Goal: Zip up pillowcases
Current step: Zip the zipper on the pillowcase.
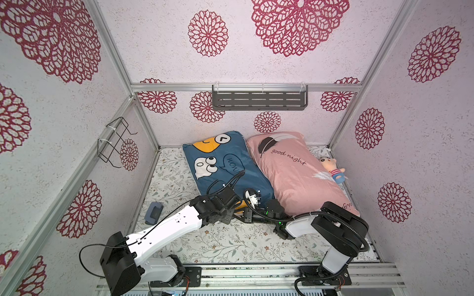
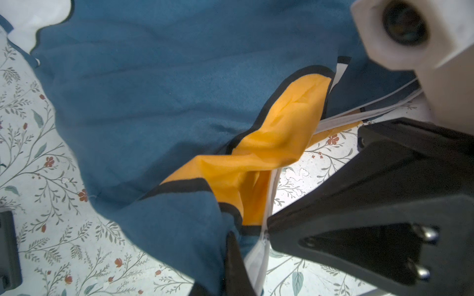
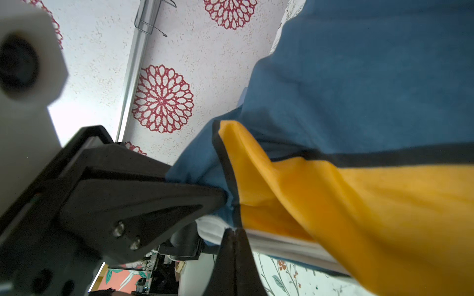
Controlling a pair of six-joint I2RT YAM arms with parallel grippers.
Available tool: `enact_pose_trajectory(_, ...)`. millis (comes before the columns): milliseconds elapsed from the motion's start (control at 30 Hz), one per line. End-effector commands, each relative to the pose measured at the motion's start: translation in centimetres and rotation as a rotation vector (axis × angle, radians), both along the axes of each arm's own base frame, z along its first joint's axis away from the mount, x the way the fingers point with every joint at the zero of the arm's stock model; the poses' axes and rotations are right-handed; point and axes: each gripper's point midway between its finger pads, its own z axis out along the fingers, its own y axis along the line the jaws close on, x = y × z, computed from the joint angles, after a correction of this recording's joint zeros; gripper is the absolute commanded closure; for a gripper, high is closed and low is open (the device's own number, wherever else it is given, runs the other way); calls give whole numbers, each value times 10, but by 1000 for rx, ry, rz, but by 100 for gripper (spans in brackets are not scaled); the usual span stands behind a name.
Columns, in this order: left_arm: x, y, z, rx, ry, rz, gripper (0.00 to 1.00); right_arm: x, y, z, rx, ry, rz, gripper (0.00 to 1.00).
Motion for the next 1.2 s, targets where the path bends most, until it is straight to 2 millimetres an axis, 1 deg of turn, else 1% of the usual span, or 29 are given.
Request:
enact_pose_trajectory(0,6,7,12,-20,-59,39,100,4,-5,-2,-35,-49,-41,100)
enact_pose_trajectory(133,6,17,14,-22,-67,70,100,5,-8,-9,-81,-46,-61,100)
enact_pose_trajectory(300,7,29,12,-16,-62,108,100,7,-14,-19,-182,-59,-92,100)
enact_pose_trajectory(433,8,40,8,1,-51,150,100,10,-21,-26,-263,-68,-122,100)
enact_pose_trajectory(500,9,48,6,7,-52,183,100,13,-26,-34,-322,-57,-147,100)
enact_pose_trajectory(667,8,62,0,18,-55,252,100,12,-30,-46,-411,-41,-187,100)
enact_pose_trajectory(867,2,86,-14,58,-36,340,100,17,-42,-51,-520,-55,-246,100)
enact_pose_trajectory(1167,-5,122,-23,54,-35,488,100,18,-66,-67,-666,-36,-313,100)
